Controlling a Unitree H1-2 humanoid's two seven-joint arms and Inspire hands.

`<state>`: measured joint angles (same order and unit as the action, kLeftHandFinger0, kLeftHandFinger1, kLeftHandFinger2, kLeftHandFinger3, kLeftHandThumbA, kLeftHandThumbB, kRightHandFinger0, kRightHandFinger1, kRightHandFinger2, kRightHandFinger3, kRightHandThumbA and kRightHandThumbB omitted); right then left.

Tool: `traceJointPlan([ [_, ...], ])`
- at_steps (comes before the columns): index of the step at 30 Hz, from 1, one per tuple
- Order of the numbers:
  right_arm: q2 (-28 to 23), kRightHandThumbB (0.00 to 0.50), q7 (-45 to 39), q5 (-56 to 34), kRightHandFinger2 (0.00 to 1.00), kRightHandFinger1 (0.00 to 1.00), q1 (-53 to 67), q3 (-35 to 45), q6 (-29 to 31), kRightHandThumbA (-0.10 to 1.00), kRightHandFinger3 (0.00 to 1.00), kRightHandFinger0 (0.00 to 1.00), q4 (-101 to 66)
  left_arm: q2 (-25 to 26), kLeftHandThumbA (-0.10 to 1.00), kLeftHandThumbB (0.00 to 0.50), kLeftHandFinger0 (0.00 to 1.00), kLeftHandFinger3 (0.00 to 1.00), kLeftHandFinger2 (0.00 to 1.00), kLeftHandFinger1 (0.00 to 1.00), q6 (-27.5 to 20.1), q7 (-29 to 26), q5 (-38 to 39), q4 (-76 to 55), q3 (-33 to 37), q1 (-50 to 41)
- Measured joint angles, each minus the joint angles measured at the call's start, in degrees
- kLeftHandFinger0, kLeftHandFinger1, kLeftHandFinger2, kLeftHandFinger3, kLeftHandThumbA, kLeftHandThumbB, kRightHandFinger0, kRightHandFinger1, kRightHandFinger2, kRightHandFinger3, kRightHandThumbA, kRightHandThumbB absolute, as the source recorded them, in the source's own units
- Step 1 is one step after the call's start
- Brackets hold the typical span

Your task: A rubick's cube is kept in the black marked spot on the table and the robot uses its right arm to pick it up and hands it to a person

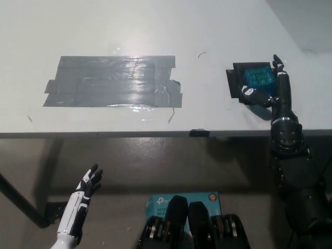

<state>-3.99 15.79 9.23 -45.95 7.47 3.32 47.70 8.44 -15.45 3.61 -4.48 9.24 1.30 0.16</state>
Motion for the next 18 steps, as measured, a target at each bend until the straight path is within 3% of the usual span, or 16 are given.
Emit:
traceJointPlan([
  [18, 0.05, 0.434, 0.27, -1.3, 1.0, 1.0, 0.07, -0.14, 0.06, 0.89, 1.0, 1.0, 0.01, 0.01, 1.0, 0.296, 1.0, 1.0, 1.0, 1.0, 0.11, 0.02, 0.01, -0.27, -0.01, 0.05],
])
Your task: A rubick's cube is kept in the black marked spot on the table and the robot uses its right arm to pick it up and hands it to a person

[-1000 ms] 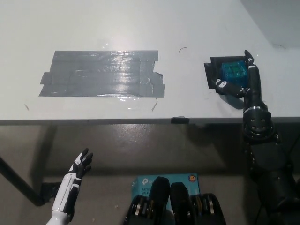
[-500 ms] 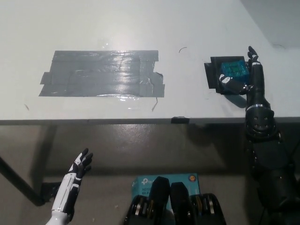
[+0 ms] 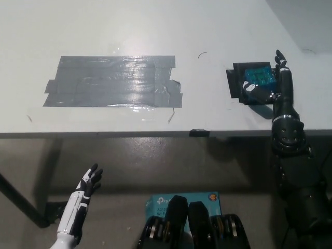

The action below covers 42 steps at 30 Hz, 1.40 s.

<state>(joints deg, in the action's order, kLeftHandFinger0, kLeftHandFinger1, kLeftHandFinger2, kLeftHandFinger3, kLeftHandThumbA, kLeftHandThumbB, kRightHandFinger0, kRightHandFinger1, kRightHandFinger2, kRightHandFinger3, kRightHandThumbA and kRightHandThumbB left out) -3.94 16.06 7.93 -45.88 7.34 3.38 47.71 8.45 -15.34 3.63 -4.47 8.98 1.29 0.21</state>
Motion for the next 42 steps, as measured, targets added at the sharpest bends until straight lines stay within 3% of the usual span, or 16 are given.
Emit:
traceJointPlan([
  [8, 0.13, 0.482, -0.14, -0.35, 1.0, 1.0, -0.01, -0.7, -0.08, 0.93, 1.0, 1.0, 2.3, 0.01, 1.0, 0.307, 1.0, 1.0, 1.0, 1.0, 0.03, 0.0, 0.0, -0.03, 0.0, 0.5],
  [18, -0.07, 0.396, -0.29, -0.78, 1.0, 1.0, -2.5, -0.74, -1.7, 0.89, 1.0, 1.0, 6.61, 0.1, 1.0, 0.312, 1.0, 1.0, 1.0, 1.0, 0.25, 0.0, -0.03, -0.39, 0.0, 0.68],
  [23, -0.51, 0.416, -0.42, -1.26, 1.0, 1.0, -4.18, -0.6, -2.26, 0.89, 1.0, 1.0, 8.9, 0.21, 1.0, 0.313, 1.0, 1.0, 1.0, 1.0, 0.44, 0.01, -0.03, -0.41, 0.0, 0.87],
  [24, -0.58, 0.433, -0.5, -1.48, 1.0, 1.0, -4.48, -0.39, -2.32, 0.73, 1.0, 1.0, 9.44, 0.22, 1.0, 0.311, 1.0, 1.0, 1.0, 1.0, 0.47, 0.0, -0.03, -0.42, 0.0, 0.92],
  [26, -0.52, 0.343, -0.55, -2.3, 1.0, 1.0, -5.15, 0.93, -2.32, 0.48, 1.0, 1.0, 10.2, 0.26, 1.0, 0.305, 1.0, 1.0, 1.0, 1.0, 0.49, 0.01, -0.03, -0.43, 0.0, 0.97],
  [27, -0.43, 0.343, -0.33, -3.31, 1.0, 1.0, -5.8, 2.39, -2.28, 0.48, 1.0, 1.0, 10.9, 0.27, 1.0, 0.305, 1.0, 1.0, 1.0, 1.0, 0.5, 0.01, -0.03, -0.44, 0.0, 0.99],
  [28, -0.39, 0.297, -0.01, -3.72, 1.0, 1.0, -6.16, 3.08, -2.2, 0.3, 0.98, 1.0, 11.42, 0.27, 1.0, 0.304, 1.0, 1.0, 1.0, 1.0, 0.5, 0.0, -0.02, -0.44, 0.0, 0.99],
  [29, -0.38, 0.292, 0.25, -4.04, 0.58, 0.5, -6.58, 3.62, -2.18, -0.01, 0.52, 0.53, 12.04, 0.28, 1.0, 0.304, 1.0, 1.0, 1.0, 1.0, 0.5, 0.0, -0.02, -0.44, 0.0, 0.99],
  [30, -0.42, 0.289, 0.6, -4.26, 0.46, 0.34, -7.16, 3.96, -2.23, -0.08, 0.37, 0.27, 12.87, 0.29, 1.0, 0.304, 1.0, 1.0, 1.0, 1.0, 0.5, 0.0, -0.02, -0.44, 0.0, 0.99],
  [31, -0.44, 0.307, 0.75, -4.35, 0.24, 0.08, -7.35, 4.02, -2.25, -0.1, 0.21, 0.05, 13.17, 0.3, 1.0, 0.304, 1.0, 1.0, 1.0, 1.0, 0.49, 0.0, -0.02, -0.44, 0.0, 0.99],
  [32, -0.49, 0.304, 1.42, -4.6, 0.23, 0.04, -7.96, 4.33, -2.34, -0.1, 0.17, 0.01, 13.99, 0.3, 1.0, 0.302, 1.0, 1.0, 1.0, 1.0, 0.5, 0.01, -0.01, -0.44, 0.0, 0.99],
  [33, -0.52, 0.301, 1.86, -4.74, 0.33, 0.11, -8.16, 4.44, -2.43, -0.1, 0.18, 0.0, 14.37, 0.31, 1.0, 0.301, 1.0, 1.0, 1.0, 1.0, 0.5, 0.01, 0.0, -0.45, 0.0, 0.99],
  [36, -1.32, 0.278, 2.97, -5.02, 0.46, 0.14, -8.45, 4.52, -2.71, -0.1, 0.26, 0.0, 15.06, 0.34, 1.0, 0.308, 1.0, 1.0, 1.0, 1.0, 0.5, 0.01, 0.0, -0.45, 0.0, 0.99],
  [38, -1.91, 0.27, 3.11, -5.01, 0.66, 0.3, -8.46, 4.05, -2.75, -0.1, 0.5, 0.0, 15.48, 0.35, 1.0, 0.308, 1.0, 1.0, 1.0, 1.0, 0.51, 0.0, 0.0, -0.48, 0.0, 0.99],
  [39, -2.18, 0.267, 3.12, -5.0, 0.75, 0.37, -8.46, 3.73, -2.75, -0.1, 0.7, 0.0, 15.66, 0.35, 1.0, 0.305, 1.0, 1.0, 1.0, 1.0, 0.52, 0.0, 0.0, -0.51, 0.0, 0.99],
  [42, -2.71, 0.253, 3.15, -4.99, 0.81, 0.48, -8.47, 2.84, -2.91, -0.1, 0.8, 0.01, 15.93, 0.41, 1.0, 0.297, 1.0, 1.0, 1.0, 1.0, 0.58, 0.01, 0.0, -0.6, 0.0, 1.02],
])
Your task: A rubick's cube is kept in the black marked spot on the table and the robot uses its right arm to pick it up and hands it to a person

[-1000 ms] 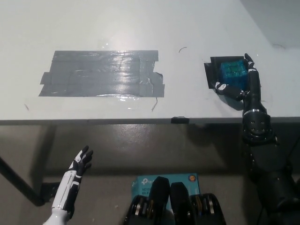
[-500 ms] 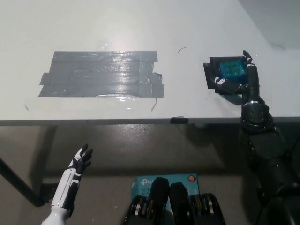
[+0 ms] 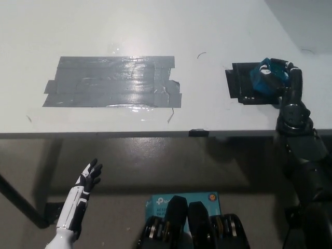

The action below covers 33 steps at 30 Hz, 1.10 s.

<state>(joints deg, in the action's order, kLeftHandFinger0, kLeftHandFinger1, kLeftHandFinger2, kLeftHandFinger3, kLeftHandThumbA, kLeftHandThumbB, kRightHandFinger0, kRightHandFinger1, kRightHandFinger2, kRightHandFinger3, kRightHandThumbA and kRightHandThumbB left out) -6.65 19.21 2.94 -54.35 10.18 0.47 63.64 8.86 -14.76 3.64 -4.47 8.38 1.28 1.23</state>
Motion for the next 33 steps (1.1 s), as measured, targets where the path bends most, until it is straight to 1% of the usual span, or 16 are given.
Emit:
traceJointPlan([
  [3, -0.09, 0.248, -0.01, -0.02, 0.81, 0.48, -0.03, -0.56, 0.0, -0.1, 0.88, 0.04, 0.27, 0.12, 1.0, 0.302, 1.0, 1.0, 1.0, 1.0, 0.04, 0.01, 0.01, 0.01, -0.01, 0.33],
  [4, -0.12, 0.225, -0.01, -0.02, 0.86, 0.5, -0.04, -0.7, 0.0, -0.1, 0.96, 0.06, 0.33, 0.15, 1.0, 0.302, 1.0, 1.0, 1.0, 1.0, 0.05, 0.01, 0.01, 0.01, -0.02, 0.43],
  [5, -0.15, 0.208, 0.0, -0.02, 0.91, 0.54, -0.05, -0.9, -0.02, -0.1, 0.97, 0.09, 0.36, 0.22, 1.0, 0.302, 1.0, 1.0, 1.0, 1.0, 0.05, 0.01, 0.01, 0.01, -0.02, 0.69],
  [6, -0.15, 0.214, 0.01, -0.02, 0.88, 0.52, -0.05, -1.03, -0.05, -0.1, 0.89, 0.07, 0.35, 0.28, 1.0, 0.301, 1.0, 1.0, 1.0, 1.0, 0.05, 0.02, 0.01, 0.01, -0.02, 0.92],
  [7, -0.14, 0.221, 0.03, -0.03, 0.88, 0.55, -0.05, -1.16, -0.07, -0.1, 0.81, 0.17, 0.31, 0.32, 1.0, 0.299, 1.0, 1.0, 1.0, 1.0, 0.05, 0.03, 0.01, 0.0, -0.02, 1.12],
  [9, -0.1, 0.213, 0.02, -0.19, 0.87, 0.51, -0.04, -1.16, 0.0, -0.1, 0.76, 0.2, 0.21, 0.33, 1.0, 0.296, 1.0, 1.0, 1.0, 1.0, 0.07, 0.05, 0.02, -0.02, -0.02, 1.32],
  [10, -0.07, 0.229, 0.02, -0.33, 0.88, 0.56, -0.02, -1.1, 0.07, -0.1, 0.7, 0.3, 0.17, 0.33, 1.0, 0.291, 1.0, 1.0, 1.0, 1.0, 0.08, 0.11, 0.02, -0.04, -0.02, 1.35],
  [11, -0.05, 0.219, 0.02, -0.39, 0.83, 0.43, -0.01, -1.05, 0.12, -0.1, 0.66, 0.16, 0.15, 0.33, 1.0, 0.291, 1.0, 1.0, 1.0, 1.0, 0.09, 0.2, 0.02, -0.04, -0.02, 1.37],
  [13, -0.01, 0.193, 0.03, -0.6, 0.79, 0.34, 0.28, -0.99, 0.32, -0.1, 0.56, 0.0, -0.37, 0.33, 1.0, 0.293, 1.0, 1.0, 1.0, 1.0, 0.11, 0.35, 0.02, -0.05, -0.02, 1.37],
  [15, 0.16, 0.173, 0.0, -0.92, 0.8, 0.39, 0.94, -0.73, 0.56, -0.1, 0.56, 0.0, -1.84, 0.33, 1.0, 0.294, 1.0, 1.0, 1.0, 1.0, 0.11, 0.37, 0.01, -0.04, -0.03, 1.37],
  [16, 0.29, 0.171, -0.03, -1.11, 0.85, 0.42, 1.34, -0.55, 0.64, -0.1, 0.62, 0.0, -2.97, 0.33, 1.0, 0.294, 1.0, 1.0, 1.0, 1.0, 0.11, 0.37, 0.01, -0.03, -0.03, 1.37],
  [21, 2.07, 0.209, -0.79, -2.71, 0.81, 0.37, 5.7, 0.43, -0.25, -0.1, 0.75, 0.0, -13.36, 0.33, 1.0, 0.302, 1.0, 1.0, 1.0, 1.0, 0.11, 0.38, 0.01, 0.02, -0.04, 1.45],
  [23, 2.59, 0.24, -0.92, -3.01, 0.78, 0.38, 6.83, 0.72, -0.88, -0.1, 0.75, 0.0, -16.62, 0.32, 1.0, 0.298, 1.0, 1.0, 1.0, 1.0, 0.11, 0.37, 0.0, 0.09, -0.04, 1.51],
  [27, 3.29, 0.2, -1.07, -3.88, 0.81, 0.39, 8.72, 1.11, -3.03, -0.1, 0.79, 0.0, -24.4, 0.32, 1.0, 0.297, 1.0, 1.0, 1.0, 1.0, 0.11, 0.36, 0.0, 0.21, -0.04, 1.54],
  [29, 3.44, 0.205, -1.1, -4.56, 0.8, 0.39, 9.28, 1.47, -4.74, -0.1, 0.77, 0.0, -29.18, 0.31, 1.0, 0.29, 1.0, 1.0, 1.0, 1.0, 0.11, 0.37, -0.01, 0.24, -0.04, 1.55],
  [33, 3.89, 0.192, -1.11, -5.46, 0.8, 0.32, 9.88, 1.85, -7.4, -0.1, 0.77, 0.0, -36.78, 0.31, 1.0, 0.275, 1.0, 1.0, 1.0, 1.0, 0.13, 0.37, -0.01, 0.24, -0.03, 1.55],
])
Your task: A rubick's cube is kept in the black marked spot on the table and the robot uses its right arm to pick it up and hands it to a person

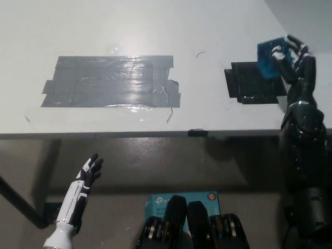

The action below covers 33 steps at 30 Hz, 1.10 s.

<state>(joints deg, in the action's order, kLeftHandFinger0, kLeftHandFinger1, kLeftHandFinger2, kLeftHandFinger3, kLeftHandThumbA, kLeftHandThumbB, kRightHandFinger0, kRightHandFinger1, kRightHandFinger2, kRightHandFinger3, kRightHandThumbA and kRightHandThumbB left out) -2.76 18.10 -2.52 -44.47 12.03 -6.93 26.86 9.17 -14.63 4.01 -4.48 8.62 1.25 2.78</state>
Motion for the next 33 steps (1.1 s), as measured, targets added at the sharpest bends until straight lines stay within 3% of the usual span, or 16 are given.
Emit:
traceJointPlan([
  [3, 0.65, 0.185, -0.01, -0.99, 0.76, 0.23, 0.2, 0.33, -1.89, -0.1, 0.8, 0.0, -4.9, 0.0, 1.0, 0.267, 1.0, 1.0, 1.0, 1.0, 0.01, 0.0, 0.0, -0.01, 0.0, 0.01],
  [6, 1.68, 0.141, -0.11, -3.13, 0.77, 0.23, 0.22, 1.31, -4.5, -0.1, 0.87, 0.0, -10.85, 0.0, 1.0, 0.259, 1.0, 1.0, 1.0, 1.0, 0.02, 0.01, 0.0, -0.01, 0.0, 0.02],
  [8, 2.43, 0.143, -0.27, -4.76, 0.79, 0.25, 0.21, 2.16, -5.99, -0.1, 0.89, 0.0, -13.97, 0.01, 1.0, 0.256, 1.0, 1.0, 1.0, 1.0, 0.02, 0.01, 0.0, -0.01, 0.0, 0.05],
  [16, 5.39, 0.145, -1.53, -13.29, 0.77, 0.26, -0.23, 5.86, -12.32, -0.1, 0.81, 0.0, -21.07, 0.03, 1.0, 0.254, 1.0, 1.0, 1.0, 1.0, 0.14, 0.06, -0.01, -0.35, 0.01, 0.32],
  [19, 5.42, 0.167, -1.93, -14.37, 0.79, 0.28, -0.6, 5.79, -13.13, -0.1, 0.81, 0.0, -21.37, 0.05, 1.0, 0.254, 1.0, 1.0, 1.0, 1.0, 0.14, 0.09, -0.02, -0.36, 0.01, 0.44],
  [26, 5.52, 0.157, -2.53, -14.98, 0.85, 0.34, -1.02, 4.33, -14.01, -0.1, 0.84, 0.0, -20.75, 0.08, 1.0, 0.247, 1.0, 1.0, 1.0, 1.0, 0.14, 0.14, -0.08, -0.34, 0.02, 0.47],
  [28, 5.5, 0.193, -2.64, -14.89, 0.85, 0.35, -1.2, 3.91, -14.01, -0.1, 0.89, 0.0, -20.28, 0.08, 1.0, 0.245, 1.0, 1.0, 1.0, 1.0, 0.14, 0.15, -0.07, -0.34, 0.02, 0.47],
  [30, 5.25, 0.171, -2.61, -14.14, 0.87, 0.35, -1.64, 2.38, -14.03, -0.1, 0.93, 0.0, -18.69, 0.08, 1.0, 0.244, 1.0, 1.0, 1.0, 1.0, 0.14, 0.15, -0.07, -0.34, 0.02, 0.47],
  [33, 4.6, 0.168, -2.42, -11.83, 0.88, 0.44, -2.63, -0.73, -14.09, -0.1, 0.91, 0.0, -15.54, 0.08, 1.0, 0.24, 1.0, 1.0, 1.0, 1.0, 0.14, 0.15, -0.07, -0.34, 0.03, 0.47],
])
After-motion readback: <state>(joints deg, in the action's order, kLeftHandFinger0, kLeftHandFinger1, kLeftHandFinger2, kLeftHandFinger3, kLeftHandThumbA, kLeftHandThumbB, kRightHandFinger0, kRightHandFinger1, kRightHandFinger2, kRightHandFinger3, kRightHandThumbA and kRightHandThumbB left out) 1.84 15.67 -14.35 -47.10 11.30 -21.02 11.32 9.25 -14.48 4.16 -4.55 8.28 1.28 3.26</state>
